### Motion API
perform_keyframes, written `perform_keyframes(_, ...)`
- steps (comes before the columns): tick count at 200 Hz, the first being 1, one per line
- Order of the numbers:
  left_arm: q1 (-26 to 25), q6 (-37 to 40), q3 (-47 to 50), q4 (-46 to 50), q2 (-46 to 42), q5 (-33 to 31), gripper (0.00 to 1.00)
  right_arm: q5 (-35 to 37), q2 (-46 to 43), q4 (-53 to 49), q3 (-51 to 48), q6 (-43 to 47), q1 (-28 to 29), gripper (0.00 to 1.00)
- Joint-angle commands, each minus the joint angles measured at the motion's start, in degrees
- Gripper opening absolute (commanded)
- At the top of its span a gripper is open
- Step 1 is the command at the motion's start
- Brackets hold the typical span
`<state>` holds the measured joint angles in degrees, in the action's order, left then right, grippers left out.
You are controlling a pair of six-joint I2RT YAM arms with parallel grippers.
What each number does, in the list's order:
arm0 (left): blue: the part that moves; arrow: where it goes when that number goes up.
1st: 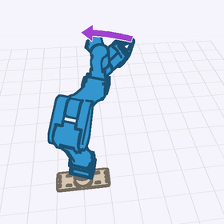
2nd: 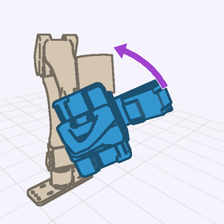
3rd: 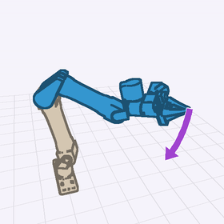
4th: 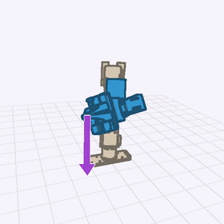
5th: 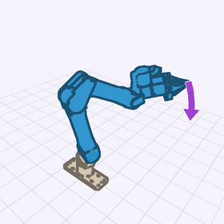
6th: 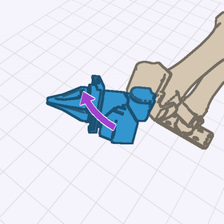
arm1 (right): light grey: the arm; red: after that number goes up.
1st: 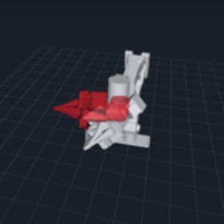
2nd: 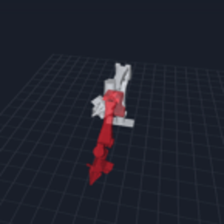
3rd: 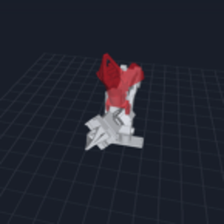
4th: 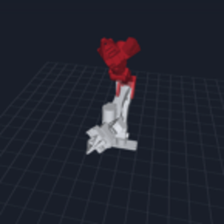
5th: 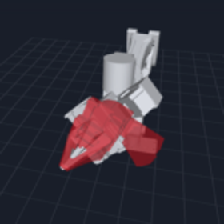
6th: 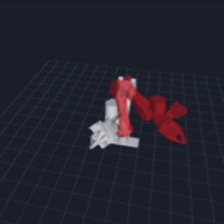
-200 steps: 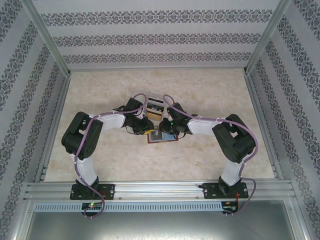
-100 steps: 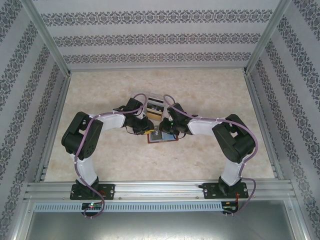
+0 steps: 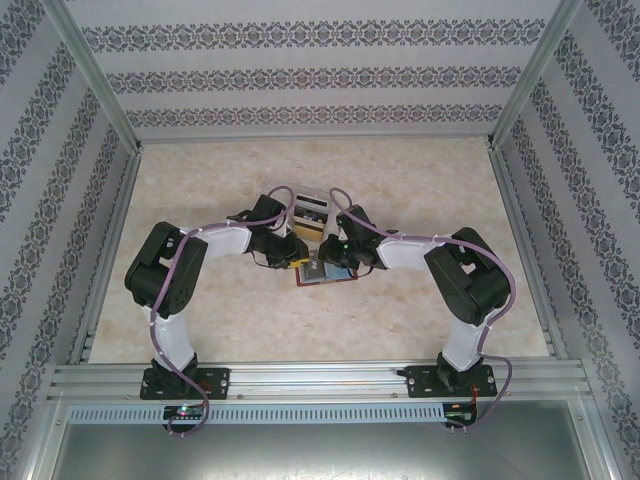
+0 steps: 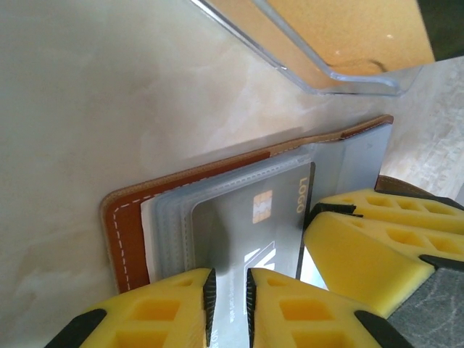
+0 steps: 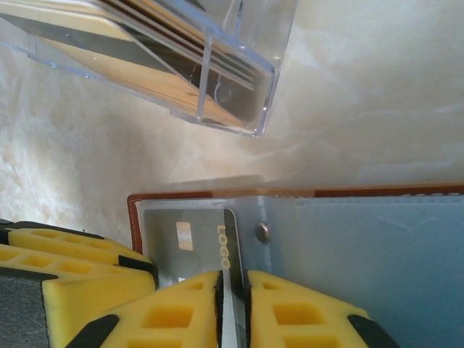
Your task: Take the credit cards out of the card holder
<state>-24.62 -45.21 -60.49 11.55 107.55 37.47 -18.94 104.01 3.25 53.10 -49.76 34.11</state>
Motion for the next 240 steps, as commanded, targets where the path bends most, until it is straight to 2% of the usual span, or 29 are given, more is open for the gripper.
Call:
perform_keyframes(1,-0.06,1.44,0.00,2.40,2.92,-1.61,0.23,-1.06,1.63,-0.58,0.28,-0.16,0.28,0.20)
perform_keyframes(21,0.00,1.43,0.11,2.34,2.93,-1.75,0.23,-1.30,2.12,0.10,-0.15,-0.53,0.29,0.20)
perform_keyframes(42,-0.05,1.40,0.23,2.45,2.91,-1.85,0.23,-3.47,1.95,3.59,-1.21,-1.21,0.22,0.17)
perform_keyframes(75,-0.06,1.40,0.21,2.54,2.72,-2.10,0.24,-2.75,-0.53,4.75,-2.53,-0.63,-0.16,0.11)
perform_keyframes(131,0.00,2.05,0.11,3.77,1.99,-3.11,0.26,-0.20,-5.25,4.92,-6.77,-0.24,-2.73,0.09)
perform_keyframes(198,-0.02,2.07,-0.01,3.66,2.22,-2.92,0.22,-1.72,-4.32,6.68,-7.40,-1.11,-2.99,0.08)
perform_keyframes(214,-0.04,2.13,-0.16,3.76,2.23,-2.89,0.22,-1.61,-4.49,6.61,-7.66,-1.29,-2.99,0.10)
perform_keyframes(240,-0.07,2.14,-0.11,3.73,2.28,-2.82,0.22,-2.77,-4.47,5.90,-7.92,-1.66,-2.99,0.22)
